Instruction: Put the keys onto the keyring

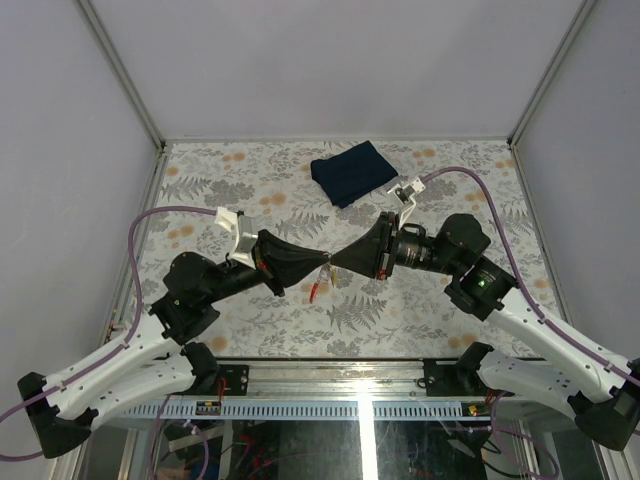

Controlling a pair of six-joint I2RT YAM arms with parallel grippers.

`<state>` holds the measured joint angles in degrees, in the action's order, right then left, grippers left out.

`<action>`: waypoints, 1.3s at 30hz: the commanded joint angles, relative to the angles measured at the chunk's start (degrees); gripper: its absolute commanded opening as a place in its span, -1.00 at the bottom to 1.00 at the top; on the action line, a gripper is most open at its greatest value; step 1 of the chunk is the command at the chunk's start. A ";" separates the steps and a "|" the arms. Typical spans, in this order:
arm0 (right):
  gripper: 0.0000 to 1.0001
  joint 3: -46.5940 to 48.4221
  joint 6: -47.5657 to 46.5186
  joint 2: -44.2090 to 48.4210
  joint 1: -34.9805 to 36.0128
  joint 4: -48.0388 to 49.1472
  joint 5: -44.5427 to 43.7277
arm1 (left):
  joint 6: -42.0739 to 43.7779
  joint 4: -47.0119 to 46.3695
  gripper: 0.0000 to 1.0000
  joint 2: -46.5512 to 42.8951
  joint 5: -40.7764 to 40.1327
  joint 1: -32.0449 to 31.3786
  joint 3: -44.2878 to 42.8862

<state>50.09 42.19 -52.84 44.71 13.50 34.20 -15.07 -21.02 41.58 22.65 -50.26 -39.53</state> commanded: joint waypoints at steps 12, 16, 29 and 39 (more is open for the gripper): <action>-0.13 -1.89 -23.40 10.40 -0.32 5.61 -3.66 | 0.94 -3.66 -1.00 0.07 3.36 -0.28 -3.29; -0.09 -5.85 -26.17 10.52 -0.30 14.00 -0.34 | 0.51 -4.37 -1.00 0.60 4.92 -0.32 -3.51; -0.19 -5.99 -23.59 5.19 -0.31 20.47 8.52 | 0.48 -4.56 -1.00 1.16 6.35 -0.35 -4.02; -0.27 -6.29 -20.93 3.90 -0.28 22.58 9.28 | 0.22 -4.64 -1.00 1.22 6.86 -0.28 -4.02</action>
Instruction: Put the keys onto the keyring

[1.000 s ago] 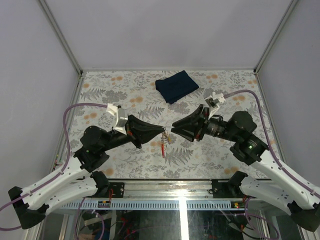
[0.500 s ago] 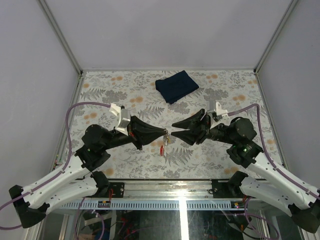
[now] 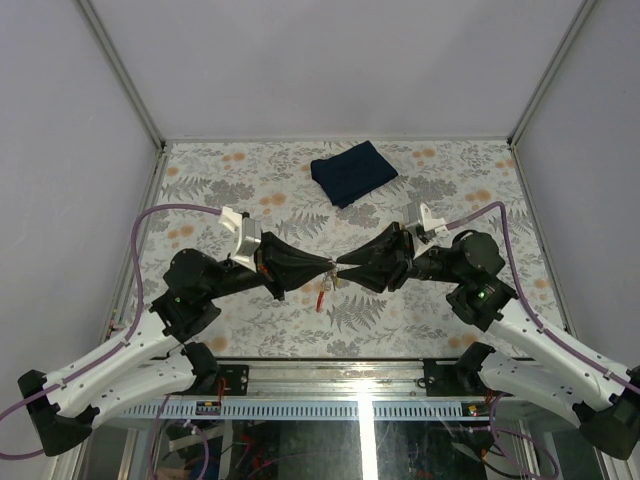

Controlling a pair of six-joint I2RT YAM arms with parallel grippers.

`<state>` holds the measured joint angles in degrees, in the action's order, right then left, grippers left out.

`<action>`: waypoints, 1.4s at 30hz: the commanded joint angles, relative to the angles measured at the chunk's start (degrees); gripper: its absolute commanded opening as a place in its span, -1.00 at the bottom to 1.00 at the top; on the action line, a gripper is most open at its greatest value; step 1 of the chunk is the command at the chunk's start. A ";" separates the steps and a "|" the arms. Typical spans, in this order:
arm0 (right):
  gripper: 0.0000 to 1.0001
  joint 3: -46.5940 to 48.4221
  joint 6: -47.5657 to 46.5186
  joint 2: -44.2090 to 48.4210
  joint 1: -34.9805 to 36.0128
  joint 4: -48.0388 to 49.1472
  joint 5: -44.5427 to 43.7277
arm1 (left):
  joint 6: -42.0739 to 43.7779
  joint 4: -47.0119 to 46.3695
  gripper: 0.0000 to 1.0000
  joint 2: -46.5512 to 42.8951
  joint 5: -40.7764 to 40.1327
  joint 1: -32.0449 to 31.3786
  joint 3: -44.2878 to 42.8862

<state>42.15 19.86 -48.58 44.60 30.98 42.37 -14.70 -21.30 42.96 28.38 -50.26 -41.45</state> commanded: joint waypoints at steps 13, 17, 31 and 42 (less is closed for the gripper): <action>-0.50 2.33 3.43 -3.10 -0.15 7.10 2.84 | -0.24 -4.76 -1.00 0.34 1.06 -0.30 -2.07; -0.67 2.38 3.46 -3.10 -0.17 6.86 2.97 | -0.24 -4.80 -1.00 0.52 1.14 -0.30 -2.17; -1.00 17.85 -10.61 -3.33 -0.18 -25.11 3.62 | 2.82 0.70 -0.63 -0.85 0.37 -0.28 -3.43; -1.00 41.15 -28.60 -12.46 -0.20 -70.85 -2.24 | 15.38 22.25 -0.31 0.19 -0.68 -0.28 -12.54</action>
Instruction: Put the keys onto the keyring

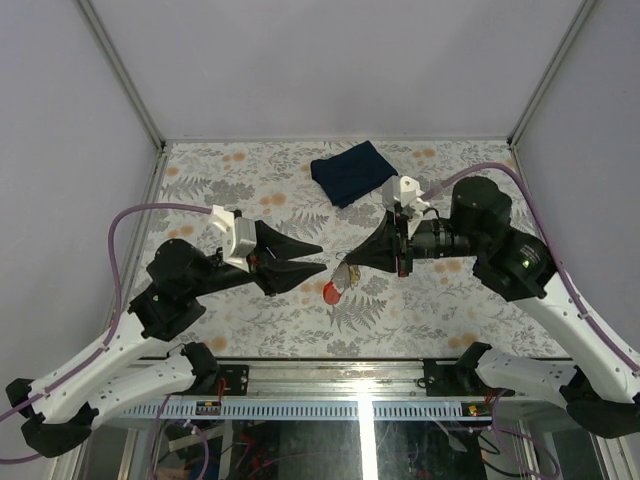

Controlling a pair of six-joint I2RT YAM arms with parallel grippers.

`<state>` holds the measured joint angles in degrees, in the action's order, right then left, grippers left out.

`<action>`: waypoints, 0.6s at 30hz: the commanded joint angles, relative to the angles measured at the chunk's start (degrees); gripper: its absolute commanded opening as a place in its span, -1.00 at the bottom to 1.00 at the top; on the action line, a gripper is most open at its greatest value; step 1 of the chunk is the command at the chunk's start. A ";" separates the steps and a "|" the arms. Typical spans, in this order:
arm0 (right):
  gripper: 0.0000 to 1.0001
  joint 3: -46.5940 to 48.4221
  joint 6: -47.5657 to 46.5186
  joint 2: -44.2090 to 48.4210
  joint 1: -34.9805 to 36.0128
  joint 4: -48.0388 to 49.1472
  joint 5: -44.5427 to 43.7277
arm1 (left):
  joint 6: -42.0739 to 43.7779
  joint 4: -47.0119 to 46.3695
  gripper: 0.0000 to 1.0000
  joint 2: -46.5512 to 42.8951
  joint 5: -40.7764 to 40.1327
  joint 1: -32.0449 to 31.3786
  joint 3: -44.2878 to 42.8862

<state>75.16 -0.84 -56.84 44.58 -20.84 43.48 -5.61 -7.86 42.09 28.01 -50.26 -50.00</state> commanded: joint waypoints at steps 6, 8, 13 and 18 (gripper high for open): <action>-1.00 17.61 -8.99 -10.87 -0.07 -32.81 -7.11 | 9.40 14.02 -0.30 4.20 1.68 -0.28 -6.58; -1.00 19.14 -9.05 -12.24 0.01 -35.67 -8.58 | 9.86 14.72 -0.29 4.72 1.91 -0.28 -6.69; -1.00 23.53 -8.96 -15.40 0.95 -41.54 -12.30 | 10.65 16.46 -0.27 6.27 3.01 -0.30 -6.71; -1.00 25.23 -9.15 -17.95 3.85 -43.81 -13.75 | 11.57 17.08 -0.25 8.30 4.45 -0.49 -7.35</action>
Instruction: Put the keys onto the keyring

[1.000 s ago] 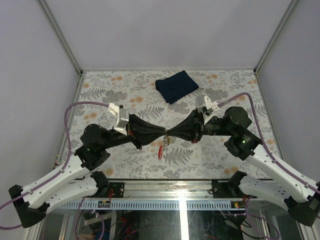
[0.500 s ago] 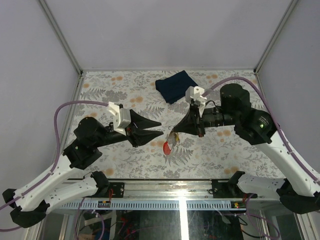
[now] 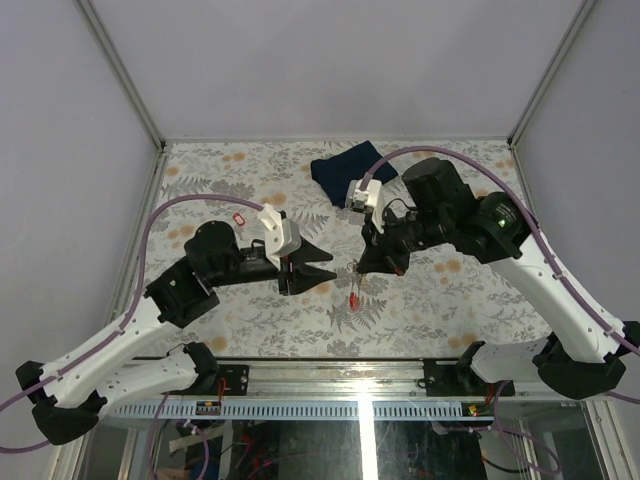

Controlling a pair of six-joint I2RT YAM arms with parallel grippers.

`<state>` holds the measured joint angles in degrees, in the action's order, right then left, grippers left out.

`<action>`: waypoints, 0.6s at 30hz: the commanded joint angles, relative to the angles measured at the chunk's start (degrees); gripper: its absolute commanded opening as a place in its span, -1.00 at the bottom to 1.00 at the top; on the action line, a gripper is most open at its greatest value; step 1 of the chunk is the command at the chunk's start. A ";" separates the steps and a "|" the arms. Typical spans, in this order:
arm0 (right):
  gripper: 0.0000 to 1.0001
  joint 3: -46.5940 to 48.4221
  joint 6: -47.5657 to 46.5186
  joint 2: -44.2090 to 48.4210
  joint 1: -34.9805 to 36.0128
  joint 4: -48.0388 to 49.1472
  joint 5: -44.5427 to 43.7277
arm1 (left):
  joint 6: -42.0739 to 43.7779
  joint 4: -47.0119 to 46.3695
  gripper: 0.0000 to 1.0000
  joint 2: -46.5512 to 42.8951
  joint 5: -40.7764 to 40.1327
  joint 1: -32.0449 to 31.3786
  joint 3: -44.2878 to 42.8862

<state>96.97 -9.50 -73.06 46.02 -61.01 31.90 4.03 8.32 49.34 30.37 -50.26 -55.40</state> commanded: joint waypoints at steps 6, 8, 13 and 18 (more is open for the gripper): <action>-1.00 5.15 -0.31 -3.68 3.88 -3.45 -1.71 | 3.73 2.46 -0.23 3.75 3.14 -1.83 -3.48; -1.00 5.52 -0.47 -4.00 4.13 -3.34 -1.60 | 4.30 3.03 -0.23 4.37 3.59 -2.30 -4.05; -1.00 5.52 -0.61 -4.46 4.57 -3.06 -0.89 | 4.99 3.90 -0.26 5.04 3.98 -3.31 -4.64; -1.00 5.23 -0.67 -4.49 4.85 -2.61 -0.59 | 5.52 4.71 -0.42 5.45 3.87 -3.53 -5.19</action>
<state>99.88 -9.91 -77.14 50.06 -64.42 30.59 8.03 11.94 54.52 33.36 -53.34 -58.41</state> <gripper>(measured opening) 0.011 0.315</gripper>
